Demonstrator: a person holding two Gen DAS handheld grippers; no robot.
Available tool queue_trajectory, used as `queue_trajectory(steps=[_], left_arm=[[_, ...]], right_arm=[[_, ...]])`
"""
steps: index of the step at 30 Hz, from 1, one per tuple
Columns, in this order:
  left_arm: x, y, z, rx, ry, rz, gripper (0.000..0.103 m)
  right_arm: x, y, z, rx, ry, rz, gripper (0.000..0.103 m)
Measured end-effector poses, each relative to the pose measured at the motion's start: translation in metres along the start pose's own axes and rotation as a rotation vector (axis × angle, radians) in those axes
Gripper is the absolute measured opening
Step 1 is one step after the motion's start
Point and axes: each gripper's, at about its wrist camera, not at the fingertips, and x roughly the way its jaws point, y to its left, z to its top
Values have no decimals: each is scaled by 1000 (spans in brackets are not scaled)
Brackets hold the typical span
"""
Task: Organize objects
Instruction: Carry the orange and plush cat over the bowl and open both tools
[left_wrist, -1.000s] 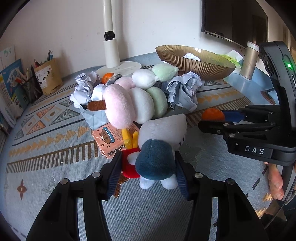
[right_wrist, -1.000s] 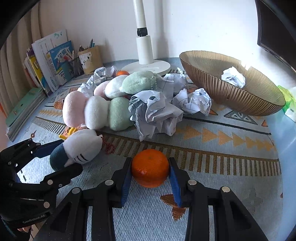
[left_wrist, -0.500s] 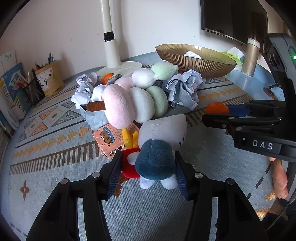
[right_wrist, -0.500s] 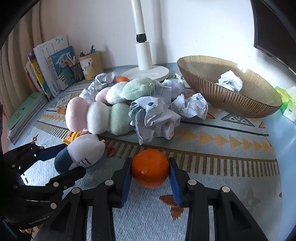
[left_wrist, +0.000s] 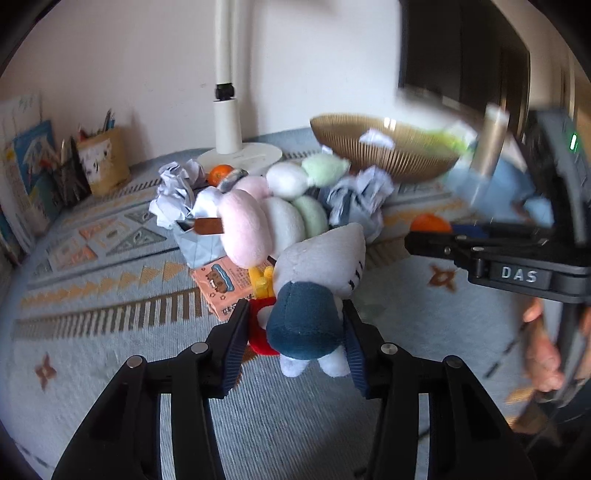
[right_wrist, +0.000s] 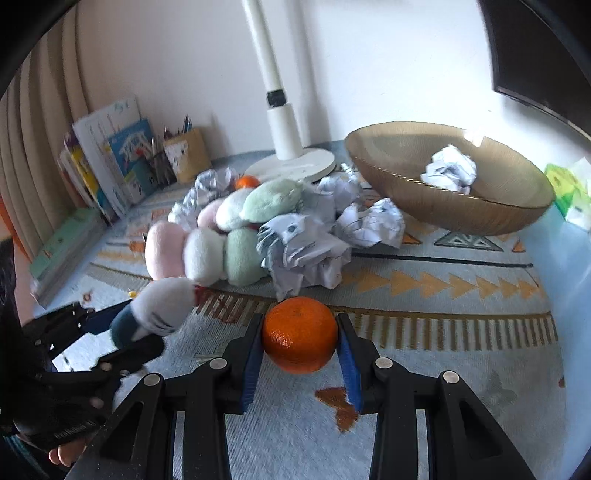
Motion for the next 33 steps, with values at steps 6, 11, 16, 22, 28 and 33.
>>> queue_trajectory(steps=[6,11,16,22,28,33], left_arm=[[-35,-1,13,-3,-65,-49,44],[-40,-3,73,34,-106,-69,44],[0,-7,147,141,-90,-123,44],[61,-18,213,226,13,-239,44],[125,-25,253,171,168,-256,44],[166,-51,266,186,299,-237,45]], right_arm=[[-33,-22,3,76,-40,24,37],[-74,-45,46,161,-138,15,37],[-74,-79,95,228,-210,-85,37],[-29,-114,158,253,-64,-242,37],[10,-145,189,301,118,-356,37],[25,-173,196,353,230,-345,37]])
